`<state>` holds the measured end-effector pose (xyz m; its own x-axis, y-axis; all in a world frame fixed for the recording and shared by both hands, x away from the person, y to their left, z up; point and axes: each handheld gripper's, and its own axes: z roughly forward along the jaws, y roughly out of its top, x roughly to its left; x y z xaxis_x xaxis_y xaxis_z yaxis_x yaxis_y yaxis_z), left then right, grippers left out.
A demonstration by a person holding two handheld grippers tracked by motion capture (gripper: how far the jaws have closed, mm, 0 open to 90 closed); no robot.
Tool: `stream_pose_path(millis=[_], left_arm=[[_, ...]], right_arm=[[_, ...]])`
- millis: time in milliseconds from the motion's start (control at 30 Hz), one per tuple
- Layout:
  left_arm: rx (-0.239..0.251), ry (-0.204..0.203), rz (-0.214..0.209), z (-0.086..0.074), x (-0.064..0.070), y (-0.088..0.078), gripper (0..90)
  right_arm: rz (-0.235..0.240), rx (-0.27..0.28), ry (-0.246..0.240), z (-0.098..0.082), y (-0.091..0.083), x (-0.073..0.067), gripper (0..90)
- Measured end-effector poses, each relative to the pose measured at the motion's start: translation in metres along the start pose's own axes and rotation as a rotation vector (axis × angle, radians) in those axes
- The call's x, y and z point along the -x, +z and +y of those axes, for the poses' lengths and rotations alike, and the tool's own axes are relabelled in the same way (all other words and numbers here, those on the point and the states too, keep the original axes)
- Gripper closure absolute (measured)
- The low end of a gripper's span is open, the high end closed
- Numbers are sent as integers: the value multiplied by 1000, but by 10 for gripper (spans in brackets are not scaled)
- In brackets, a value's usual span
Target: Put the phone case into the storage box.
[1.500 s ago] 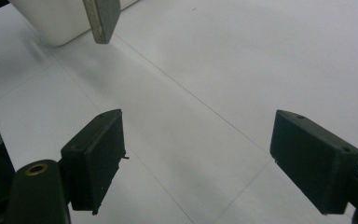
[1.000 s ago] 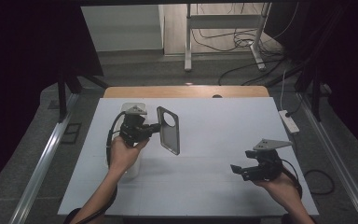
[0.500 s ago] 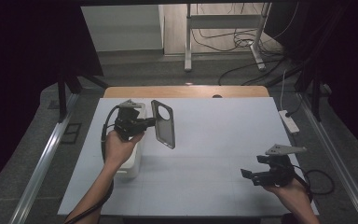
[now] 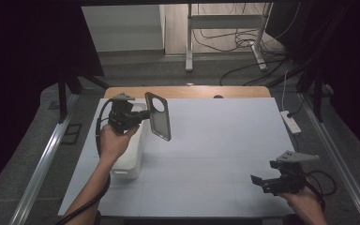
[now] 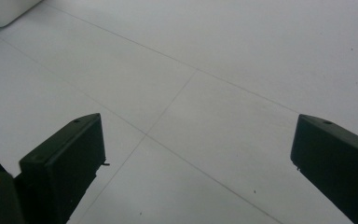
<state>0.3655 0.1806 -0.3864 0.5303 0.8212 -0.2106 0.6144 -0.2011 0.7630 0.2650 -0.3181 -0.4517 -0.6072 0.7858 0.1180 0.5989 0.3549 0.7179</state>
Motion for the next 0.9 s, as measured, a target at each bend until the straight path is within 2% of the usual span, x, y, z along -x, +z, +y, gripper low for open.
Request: stream_pose_path(millis=[200, 400, 900], left_arm=[[0, -15, 30, 3, -8, -4, 891], [4, -27, 52, 5, -16, -5, 892], [17, -77, 116, 7, -39, -9, 891]], right_arm=[[-9, -12, 18, -7, -3, 0, 1], [-11, 20, 33, -11, -9, 1, 0], [-14, 16, 34, -11, -9, 1, 0]])
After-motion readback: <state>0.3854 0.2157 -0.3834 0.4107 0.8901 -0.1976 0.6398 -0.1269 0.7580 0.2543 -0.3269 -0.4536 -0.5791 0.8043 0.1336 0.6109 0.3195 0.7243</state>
